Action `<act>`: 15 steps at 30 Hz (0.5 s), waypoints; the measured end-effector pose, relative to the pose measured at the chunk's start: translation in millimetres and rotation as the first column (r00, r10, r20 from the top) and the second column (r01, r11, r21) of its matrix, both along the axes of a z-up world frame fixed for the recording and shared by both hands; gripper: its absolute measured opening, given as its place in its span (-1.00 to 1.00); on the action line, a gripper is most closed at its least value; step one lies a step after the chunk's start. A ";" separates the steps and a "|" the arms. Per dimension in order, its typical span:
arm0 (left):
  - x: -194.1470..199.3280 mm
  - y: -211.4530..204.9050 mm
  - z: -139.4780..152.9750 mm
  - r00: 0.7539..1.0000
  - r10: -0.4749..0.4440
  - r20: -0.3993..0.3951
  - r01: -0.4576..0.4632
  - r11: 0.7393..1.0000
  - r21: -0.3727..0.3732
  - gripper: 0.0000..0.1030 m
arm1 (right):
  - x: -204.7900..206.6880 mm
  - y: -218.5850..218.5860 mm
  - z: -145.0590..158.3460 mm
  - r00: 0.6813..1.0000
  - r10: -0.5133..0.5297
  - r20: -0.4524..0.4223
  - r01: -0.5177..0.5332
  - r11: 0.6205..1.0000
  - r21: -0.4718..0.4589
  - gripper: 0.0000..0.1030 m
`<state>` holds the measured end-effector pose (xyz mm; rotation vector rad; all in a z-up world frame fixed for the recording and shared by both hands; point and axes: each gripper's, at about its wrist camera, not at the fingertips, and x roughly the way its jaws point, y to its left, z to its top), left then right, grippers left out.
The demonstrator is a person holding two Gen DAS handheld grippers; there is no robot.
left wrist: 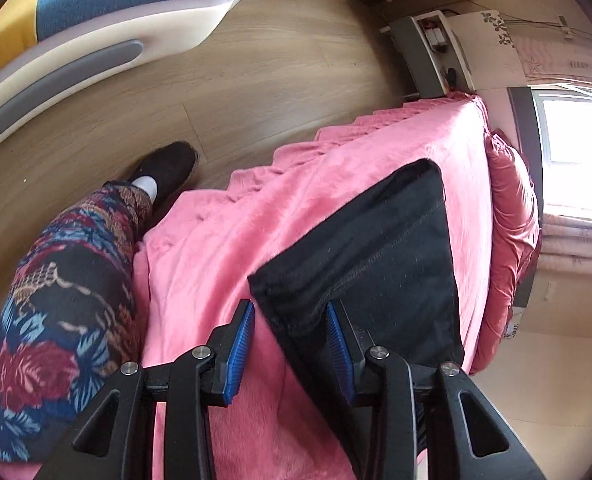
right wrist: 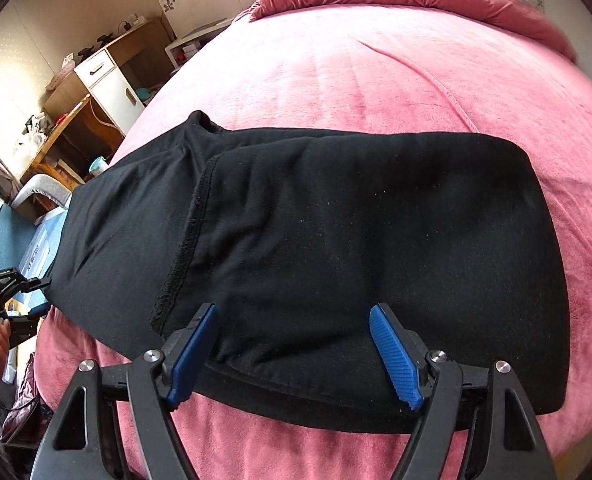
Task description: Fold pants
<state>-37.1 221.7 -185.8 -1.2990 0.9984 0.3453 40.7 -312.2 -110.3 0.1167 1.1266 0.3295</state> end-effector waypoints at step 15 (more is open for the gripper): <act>18.7 -28.8 58.6 0.975 -0.169 0.144 0.131 0.961 0.245 -0.75 | 0.0 3.0 -5.7 1.000 0.008 0.000 -0.008 1.000 -0.011 0.59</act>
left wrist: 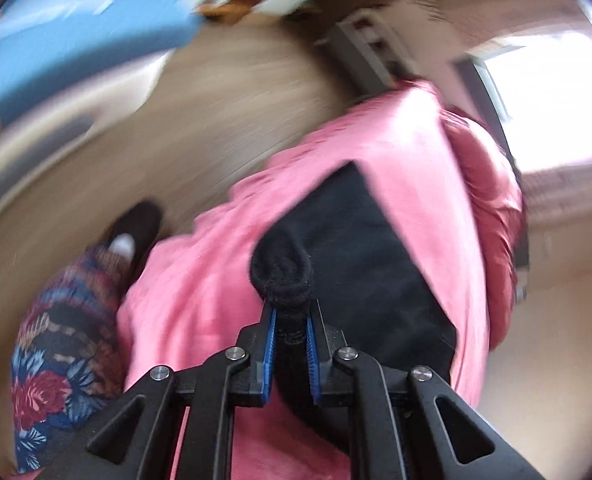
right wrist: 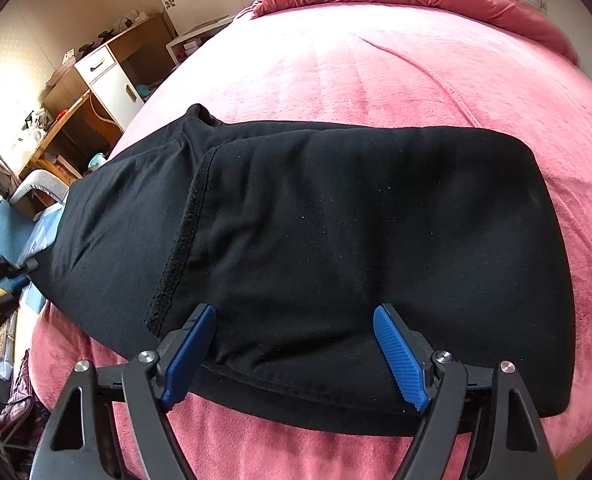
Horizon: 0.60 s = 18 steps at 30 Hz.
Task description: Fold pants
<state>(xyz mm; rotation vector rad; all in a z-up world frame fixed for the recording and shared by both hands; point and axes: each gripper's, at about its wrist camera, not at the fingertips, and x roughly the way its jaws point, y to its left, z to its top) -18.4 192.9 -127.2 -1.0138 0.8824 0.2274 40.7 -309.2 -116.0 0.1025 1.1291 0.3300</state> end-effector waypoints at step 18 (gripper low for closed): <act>32.8 -224.1 81.3 0.603 -0.783 0.150 0.689 0.607 0.396 -0.75 | 26.4 -6.6 57.8 0.998 0.066 0.004 -0.059 0.861 0.506 0.64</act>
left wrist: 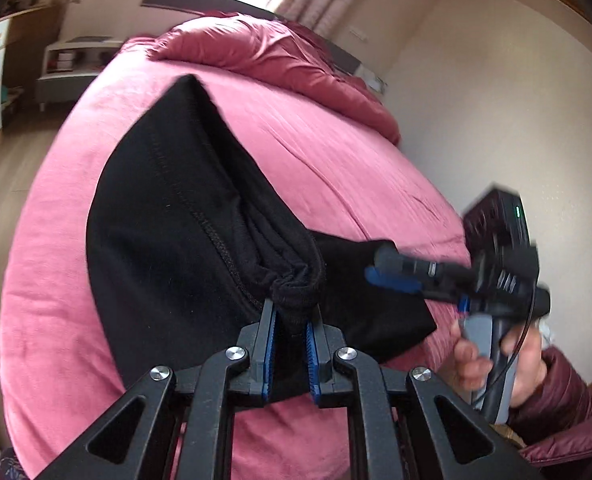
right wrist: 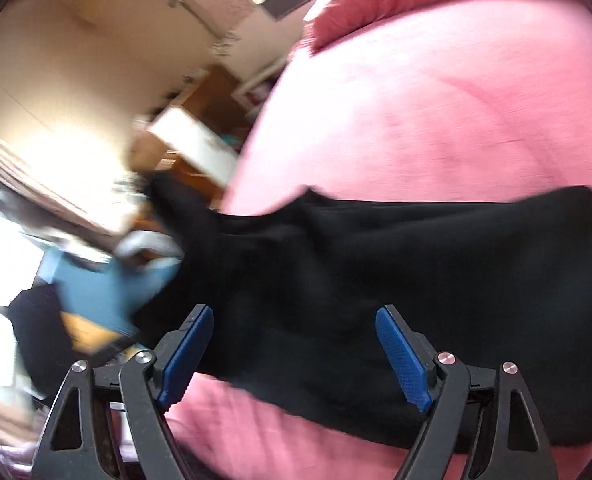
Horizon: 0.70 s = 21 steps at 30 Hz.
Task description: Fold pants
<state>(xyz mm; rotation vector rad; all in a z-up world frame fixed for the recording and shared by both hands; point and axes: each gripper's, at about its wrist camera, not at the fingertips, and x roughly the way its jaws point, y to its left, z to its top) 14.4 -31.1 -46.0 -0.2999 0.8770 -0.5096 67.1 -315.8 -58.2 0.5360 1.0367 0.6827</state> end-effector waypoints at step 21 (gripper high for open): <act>-18.9 48.6 20.1 0.999 -0.031 0.029 0.036 0.985 -0.166 -0.55 | 55.6 144.1 -13.1 0.932 0.352 -0.080 -0.358 0.932 -0.064 -0.72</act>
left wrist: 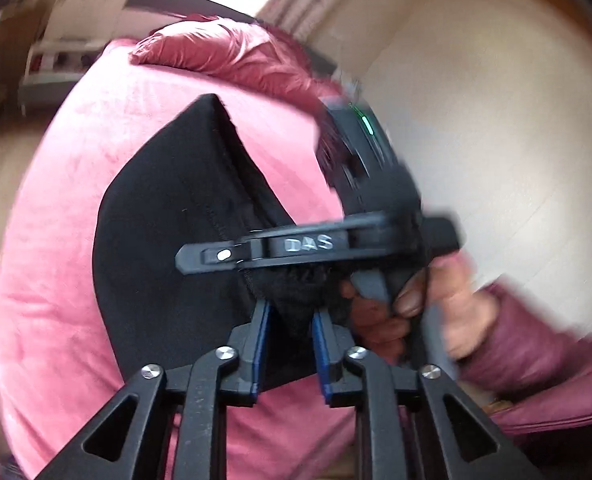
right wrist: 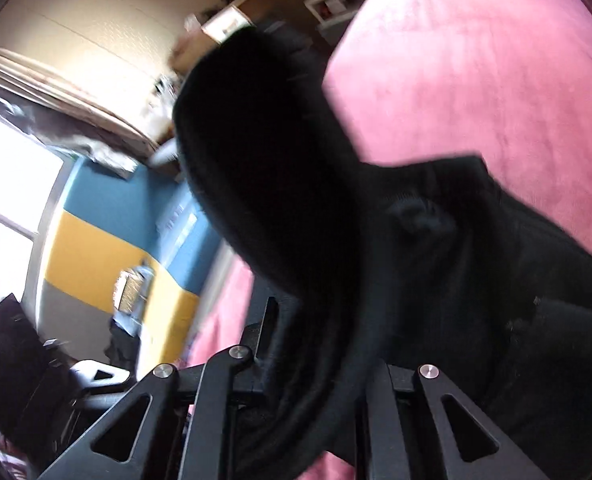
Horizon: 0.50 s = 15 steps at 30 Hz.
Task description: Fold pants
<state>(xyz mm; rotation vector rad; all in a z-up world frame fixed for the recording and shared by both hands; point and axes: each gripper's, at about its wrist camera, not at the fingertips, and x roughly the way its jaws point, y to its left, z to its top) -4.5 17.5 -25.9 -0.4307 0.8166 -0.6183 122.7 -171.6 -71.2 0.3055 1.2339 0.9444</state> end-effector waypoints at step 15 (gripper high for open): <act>-8.0 89.7 -33.9 0.973 0.151 -0.177 -0.164 0.984 -0.064 -0.47 | -4.7 -60.3 51.7 0.982 -0.175 0.073 0.165 0.978 0.125 -0.73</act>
